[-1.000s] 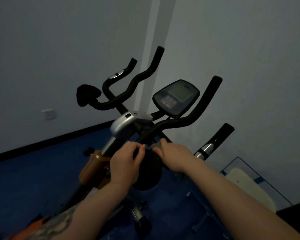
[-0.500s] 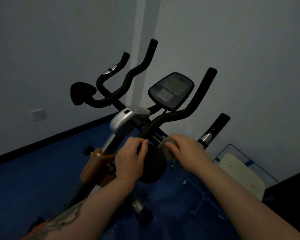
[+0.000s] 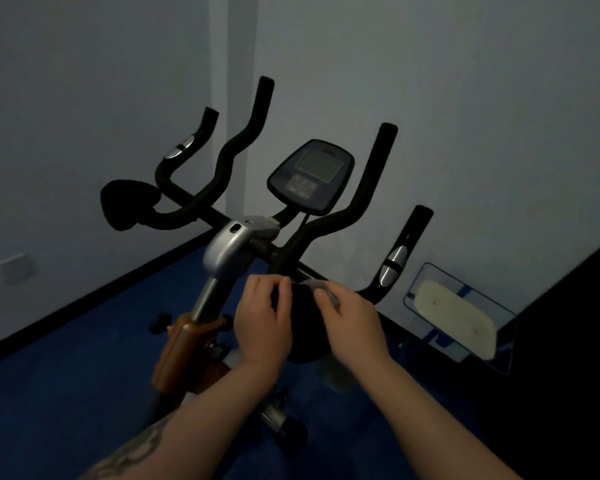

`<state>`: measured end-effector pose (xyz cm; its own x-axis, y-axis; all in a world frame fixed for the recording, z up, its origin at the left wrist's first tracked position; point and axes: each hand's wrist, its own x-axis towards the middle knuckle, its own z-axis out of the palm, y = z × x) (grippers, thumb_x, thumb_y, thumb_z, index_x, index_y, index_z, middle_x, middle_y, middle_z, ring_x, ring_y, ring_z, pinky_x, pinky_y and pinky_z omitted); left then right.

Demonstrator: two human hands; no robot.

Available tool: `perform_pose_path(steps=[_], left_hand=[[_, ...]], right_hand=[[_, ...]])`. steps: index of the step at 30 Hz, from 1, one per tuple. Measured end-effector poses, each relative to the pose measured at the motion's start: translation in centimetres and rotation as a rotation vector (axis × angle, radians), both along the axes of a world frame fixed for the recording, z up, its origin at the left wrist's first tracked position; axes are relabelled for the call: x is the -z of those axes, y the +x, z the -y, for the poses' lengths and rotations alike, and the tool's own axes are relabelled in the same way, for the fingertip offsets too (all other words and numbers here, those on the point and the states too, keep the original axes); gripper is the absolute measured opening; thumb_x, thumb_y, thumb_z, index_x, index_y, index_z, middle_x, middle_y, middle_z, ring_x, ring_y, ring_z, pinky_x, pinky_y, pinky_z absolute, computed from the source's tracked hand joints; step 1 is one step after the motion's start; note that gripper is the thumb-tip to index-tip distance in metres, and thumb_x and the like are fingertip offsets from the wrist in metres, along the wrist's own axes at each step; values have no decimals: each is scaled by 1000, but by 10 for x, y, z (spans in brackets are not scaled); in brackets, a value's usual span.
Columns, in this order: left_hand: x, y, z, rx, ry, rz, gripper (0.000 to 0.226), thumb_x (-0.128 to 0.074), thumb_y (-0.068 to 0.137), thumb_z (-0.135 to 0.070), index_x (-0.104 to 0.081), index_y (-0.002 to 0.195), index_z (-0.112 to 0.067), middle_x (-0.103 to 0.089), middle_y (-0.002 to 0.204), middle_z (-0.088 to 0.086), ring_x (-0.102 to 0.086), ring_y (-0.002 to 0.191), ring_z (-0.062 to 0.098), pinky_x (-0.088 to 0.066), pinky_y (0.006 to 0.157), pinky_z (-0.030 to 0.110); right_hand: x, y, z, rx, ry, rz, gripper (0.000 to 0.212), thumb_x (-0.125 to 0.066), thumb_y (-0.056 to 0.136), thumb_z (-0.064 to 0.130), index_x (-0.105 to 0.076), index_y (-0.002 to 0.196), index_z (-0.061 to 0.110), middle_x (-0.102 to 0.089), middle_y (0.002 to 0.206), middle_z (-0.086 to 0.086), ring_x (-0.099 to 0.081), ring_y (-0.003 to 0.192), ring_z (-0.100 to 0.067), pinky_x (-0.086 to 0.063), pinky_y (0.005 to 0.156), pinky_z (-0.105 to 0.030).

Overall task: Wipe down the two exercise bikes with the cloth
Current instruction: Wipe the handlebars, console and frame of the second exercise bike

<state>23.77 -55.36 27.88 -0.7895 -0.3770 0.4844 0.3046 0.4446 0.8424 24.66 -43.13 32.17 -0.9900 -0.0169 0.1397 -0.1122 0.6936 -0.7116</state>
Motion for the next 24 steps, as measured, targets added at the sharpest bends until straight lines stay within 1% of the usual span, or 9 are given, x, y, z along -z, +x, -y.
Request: perform_pose_path(steps=[3,7,11,13,16,18,19,22,24], left_hand=[[2,-2,1,13,-13,-8,11,-55,97,-16,-62,88,-13,-53,86,-4,-53,73,12,-49,65,41],[1,-1,2,19,-34,-24,10,-56,96,-15,-62,87,-14,-52,86,-6,-53,73,12,-49,65,42],[-3,-1,2,31,-61,-40,9,-58,94,-10,-63,87,-14,-53,85,-5,-54,76,15,-49,68,45],[-6,-1,4,38,-115,-28,9,-60,92,-11,-63,86,-16,-53,86,-6,-53,79,15,-48,71,45],[-17,-4,8,53,-175,47,9,-59,91,-22,-64,84,-22,-54,87,-11,-48,83,10,-44,77,41],[-30,-14,10,72,-178,117,10,-58,91,-29,-64,85,-26,-54,92,-13,-46,87,7,-43,83,39],[-37,-21,11,85,-193,150,7,-58,91,-30,-64,88,-28,-53,96,-14,-45,90,6,-43,87,38],[-52,-38,9,117,-285,220,13,-56,93,-24,-62,104,-28,-52,106,-11,-44,99,8,-42,91,35],[-51,-42,6,104,-361,250,22,-52,95,-20,-59,115,-25,-54,116,-5,-46,108,13,-42,92,35]], right_hand=[[-6,-14,19,31,111,-1,29,-39,101,38,-64,116,33,-64,107,5,-58,95,-13,-50,79,-34],[5,7,5,9,-17,-17,29,-43,101,34,-60,124,34,-61,109,10,-56,98,-6,-49,82,-31],[6,17,-24,64,-156,7,22,-47,100,31,-68,97,26,-67,87,10,-62,82,-6,-51,73,-28],[-1,7,-35,136,-228,-24,18,-48,100,31,-65,106,31,-62,96,13,-58,86,0,-43,70,-15],[-17,-10,-52,219,-249,-245,27,-45,100,40,-58,123,40,-52,105,19,-50,95,12,-37,76,-4],[-21,-15,-60,166,-107,-346,31,-39,99,43,-58,124,39,-49,104,19,-50,98,4,-39,82,-11],[-20,-18,-64,113,28,-363,31,-39,99,39,-60,123,37,-50,105,17,-51,100,-5,-39,87,-21],[-7,-26,-69,-109,500,-353,32,-43,100,29,-65,123,26,-64,107,9,-53,108,-15,-18,111,-34],[-2,-34,-67,-208,595,-277,35,-40,101,32,-61,129,27,-68,107,8,-56,108,-12,-11,119,-37]])
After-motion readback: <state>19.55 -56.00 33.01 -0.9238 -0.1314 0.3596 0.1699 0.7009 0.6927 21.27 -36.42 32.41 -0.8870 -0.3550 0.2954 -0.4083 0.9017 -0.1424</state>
